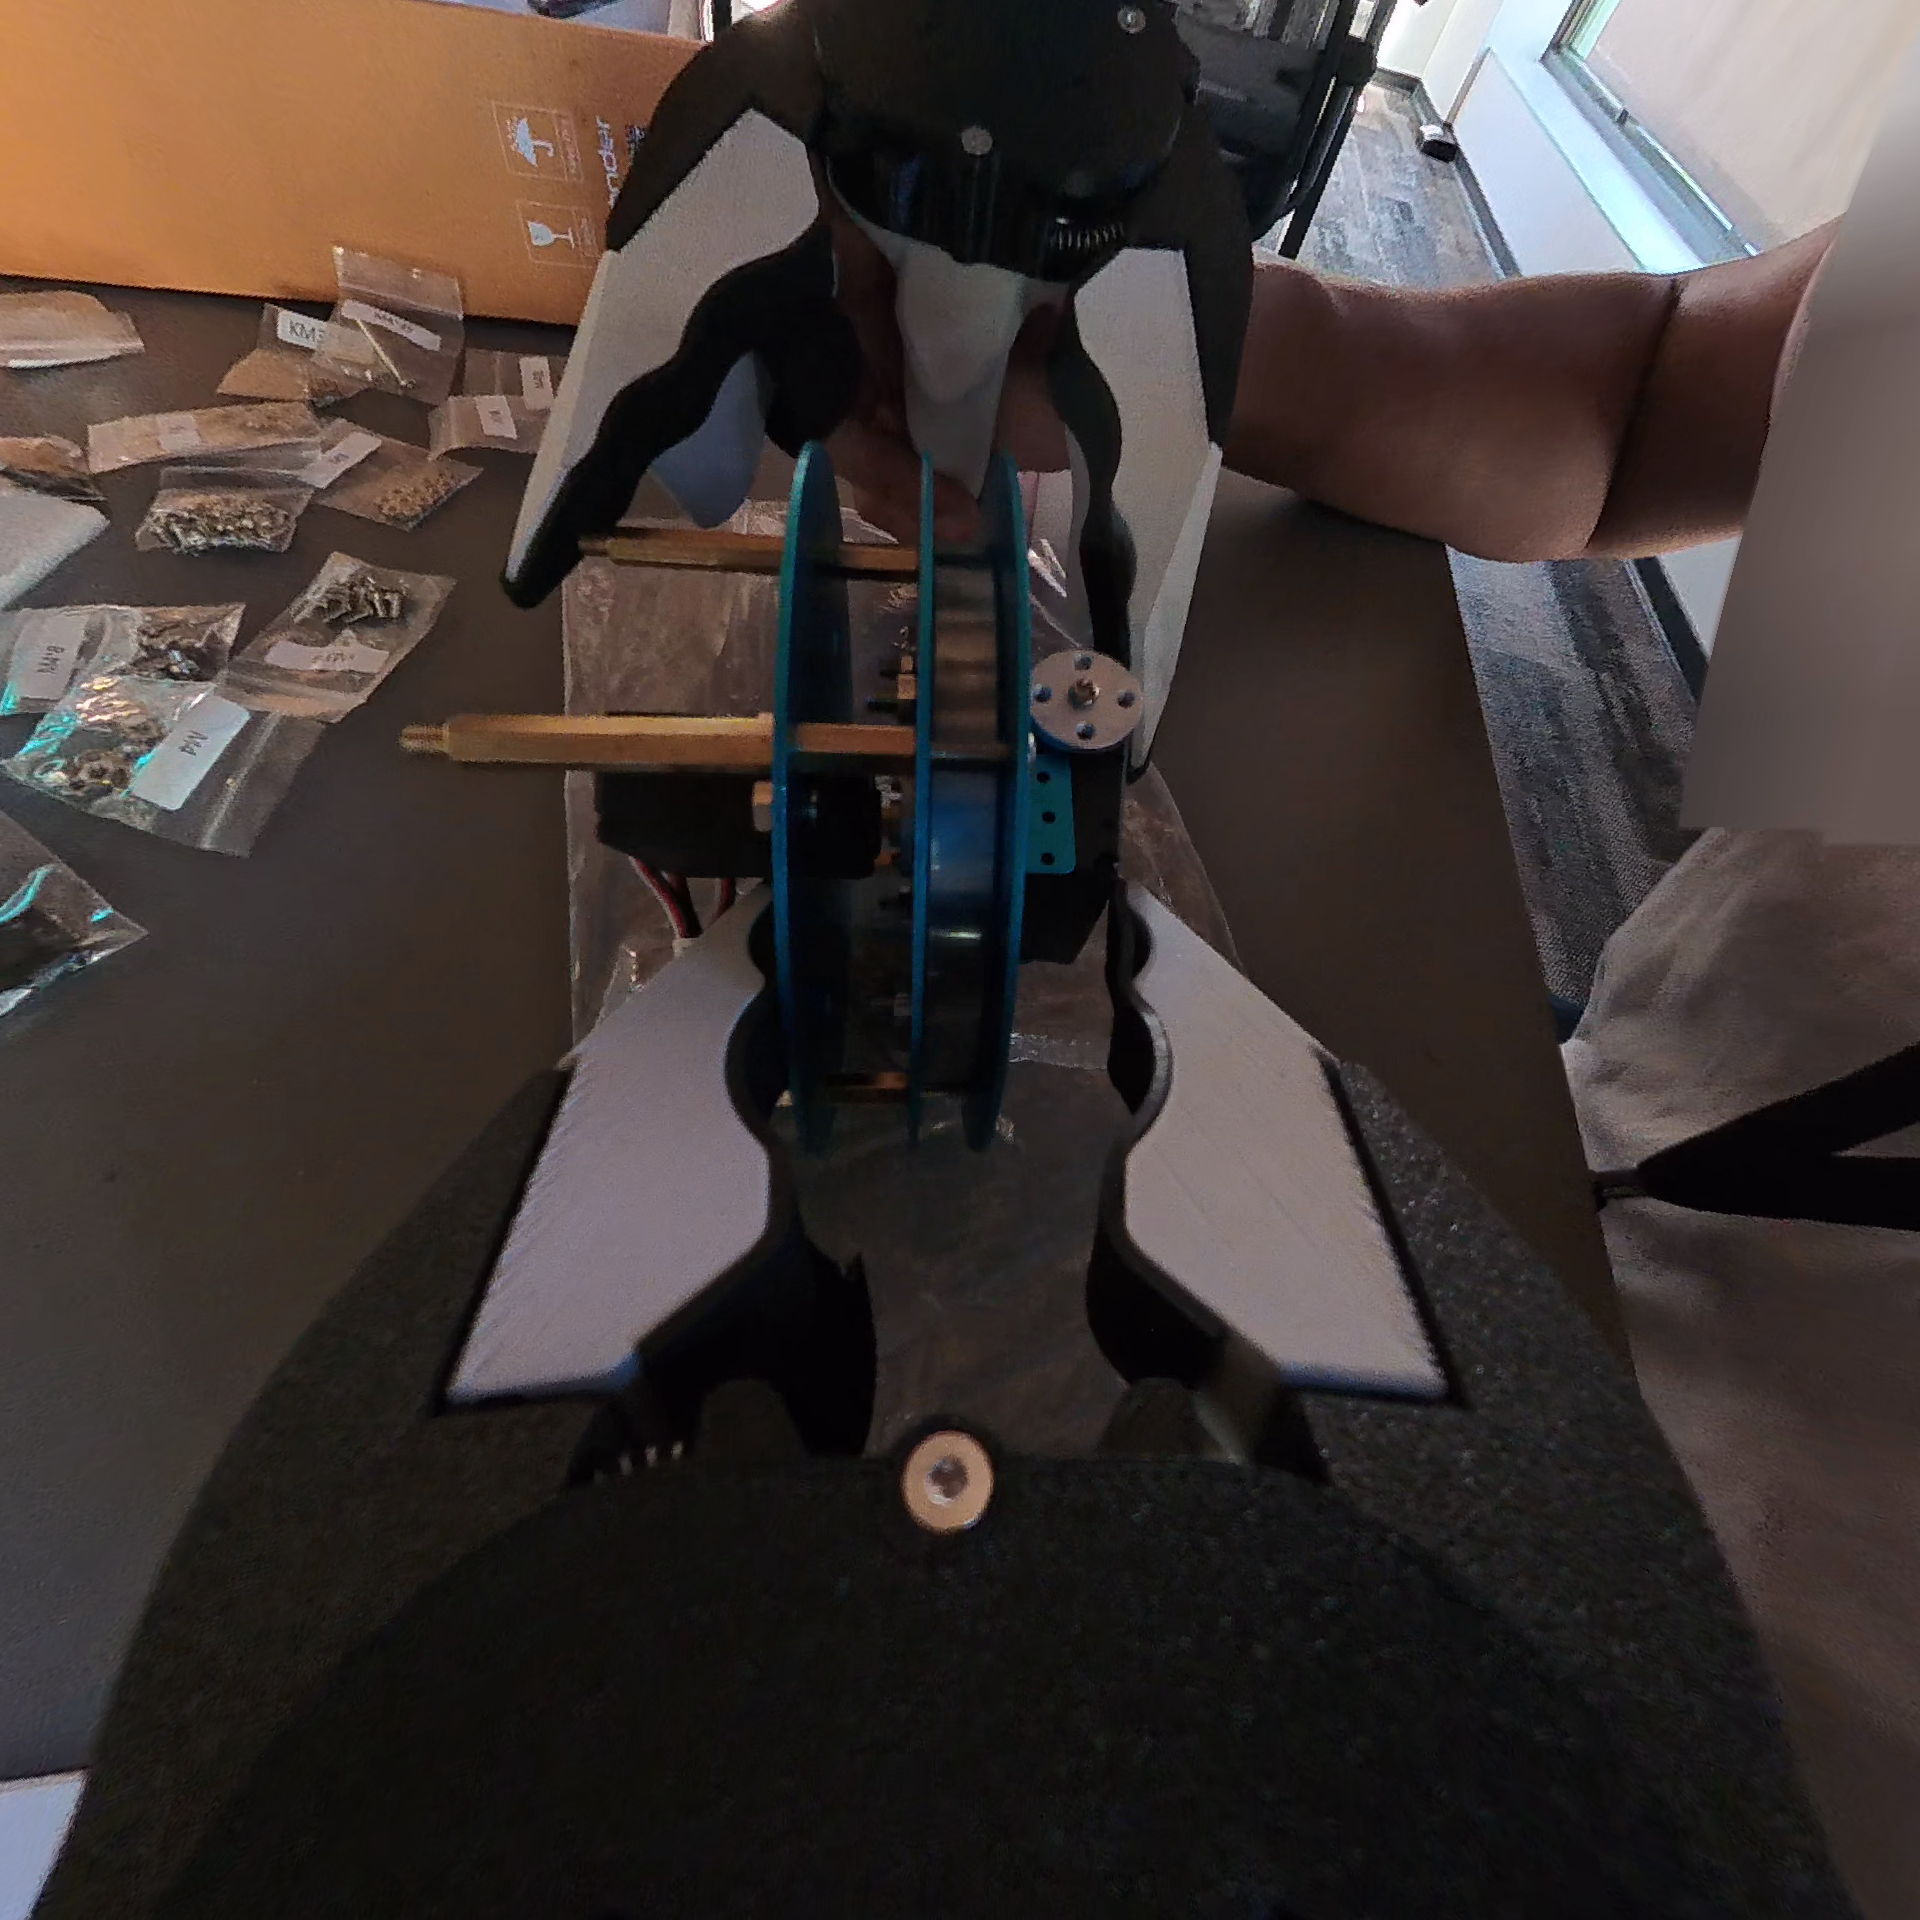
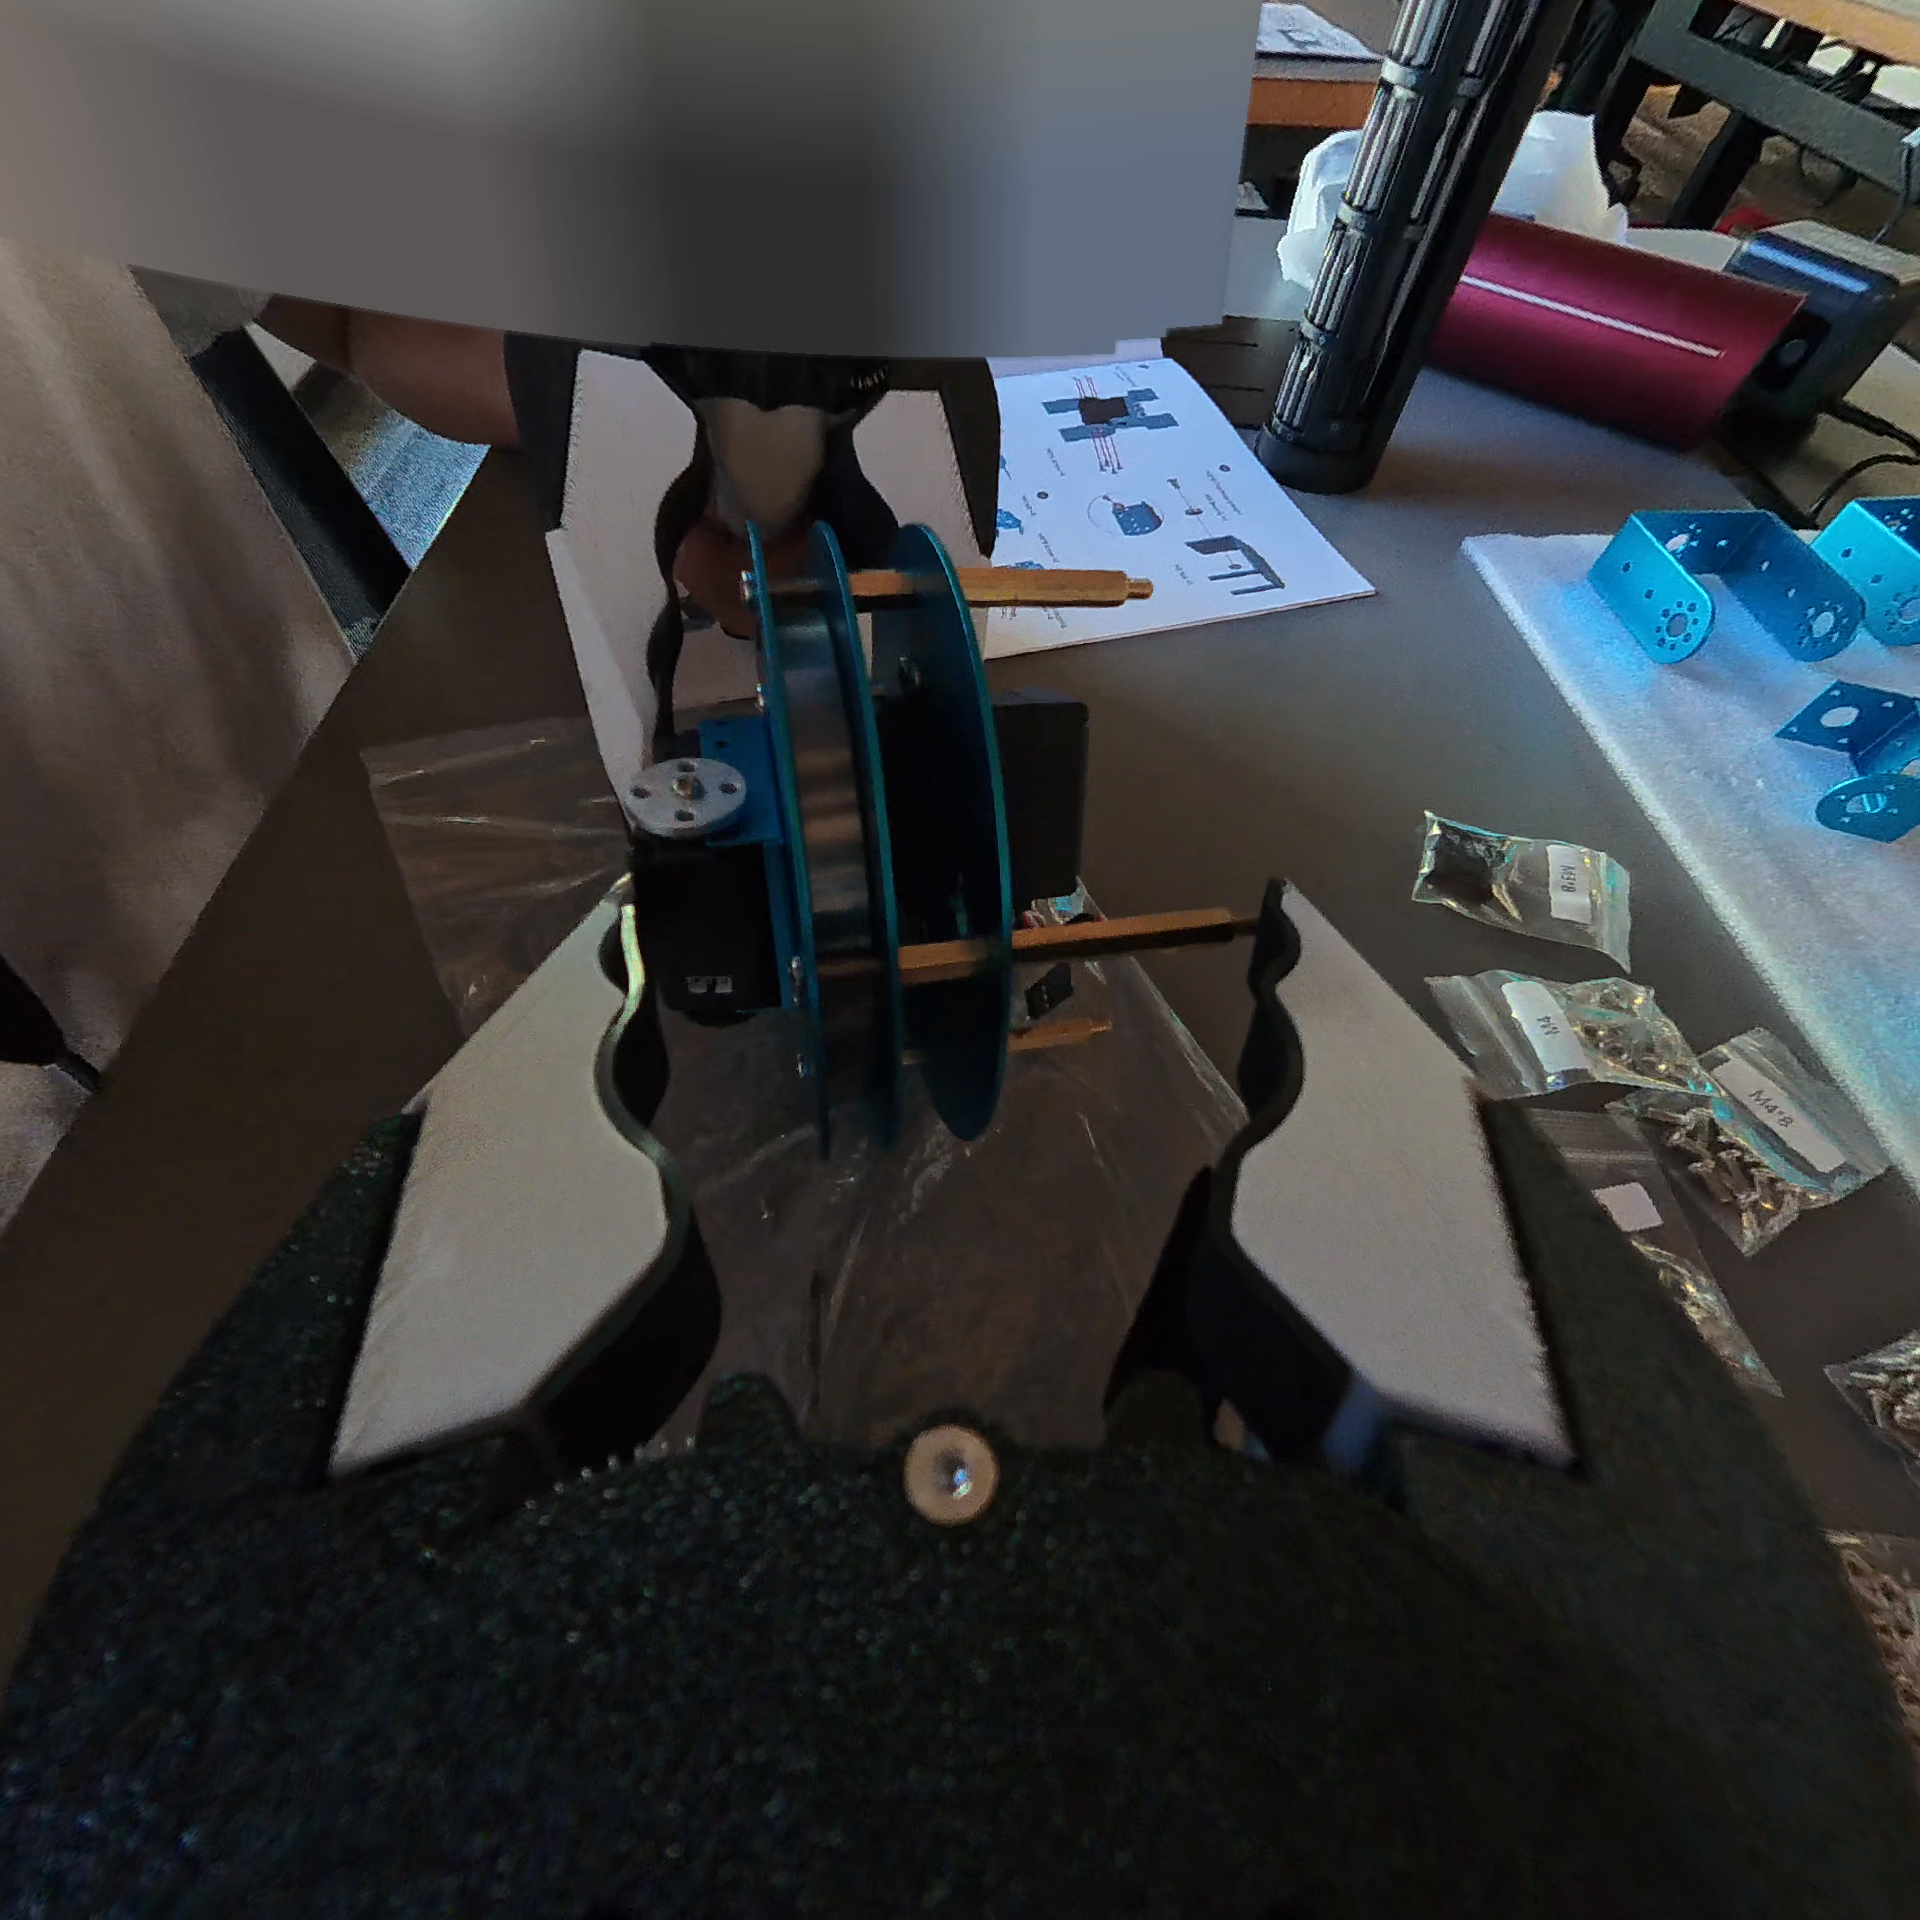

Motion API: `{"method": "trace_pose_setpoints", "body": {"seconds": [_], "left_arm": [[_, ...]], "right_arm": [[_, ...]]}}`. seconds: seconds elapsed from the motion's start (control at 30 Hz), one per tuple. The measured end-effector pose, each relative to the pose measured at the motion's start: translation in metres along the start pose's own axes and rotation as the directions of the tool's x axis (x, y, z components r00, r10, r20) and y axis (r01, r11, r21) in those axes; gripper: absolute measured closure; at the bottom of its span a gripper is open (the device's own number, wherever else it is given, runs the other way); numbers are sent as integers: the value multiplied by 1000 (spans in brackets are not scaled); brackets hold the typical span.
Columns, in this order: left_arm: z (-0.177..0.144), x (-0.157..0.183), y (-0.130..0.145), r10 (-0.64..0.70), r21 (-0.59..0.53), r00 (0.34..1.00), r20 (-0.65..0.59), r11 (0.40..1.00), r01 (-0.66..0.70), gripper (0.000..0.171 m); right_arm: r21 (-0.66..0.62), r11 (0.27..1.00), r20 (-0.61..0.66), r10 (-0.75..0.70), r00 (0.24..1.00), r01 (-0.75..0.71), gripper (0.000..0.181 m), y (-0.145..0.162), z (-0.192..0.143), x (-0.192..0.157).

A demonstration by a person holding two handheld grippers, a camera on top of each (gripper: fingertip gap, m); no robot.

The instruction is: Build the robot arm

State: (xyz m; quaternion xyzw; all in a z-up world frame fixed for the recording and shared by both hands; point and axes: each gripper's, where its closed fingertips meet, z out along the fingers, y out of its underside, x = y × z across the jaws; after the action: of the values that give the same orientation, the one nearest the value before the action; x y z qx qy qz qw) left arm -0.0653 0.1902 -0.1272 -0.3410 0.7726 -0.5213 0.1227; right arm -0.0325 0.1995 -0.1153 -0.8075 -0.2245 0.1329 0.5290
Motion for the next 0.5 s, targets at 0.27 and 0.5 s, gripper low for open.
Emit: {"method": "trace_pose_setpoints", "body": {"seconds": [0.27, 0.5], "left_arm": [[2, -6, 0, 23, -4, 998, 53, 1000, -23, 115], [4, -4, 0, 45, 1, 999, 20, 999, -45, 120]], "right_arm": [[-1, 997, -117, -78, 990, 78, 65, -4, -8, 13], [-81, 958, -38, -280, 959, 276, 94, -7, -4, -5]]}}
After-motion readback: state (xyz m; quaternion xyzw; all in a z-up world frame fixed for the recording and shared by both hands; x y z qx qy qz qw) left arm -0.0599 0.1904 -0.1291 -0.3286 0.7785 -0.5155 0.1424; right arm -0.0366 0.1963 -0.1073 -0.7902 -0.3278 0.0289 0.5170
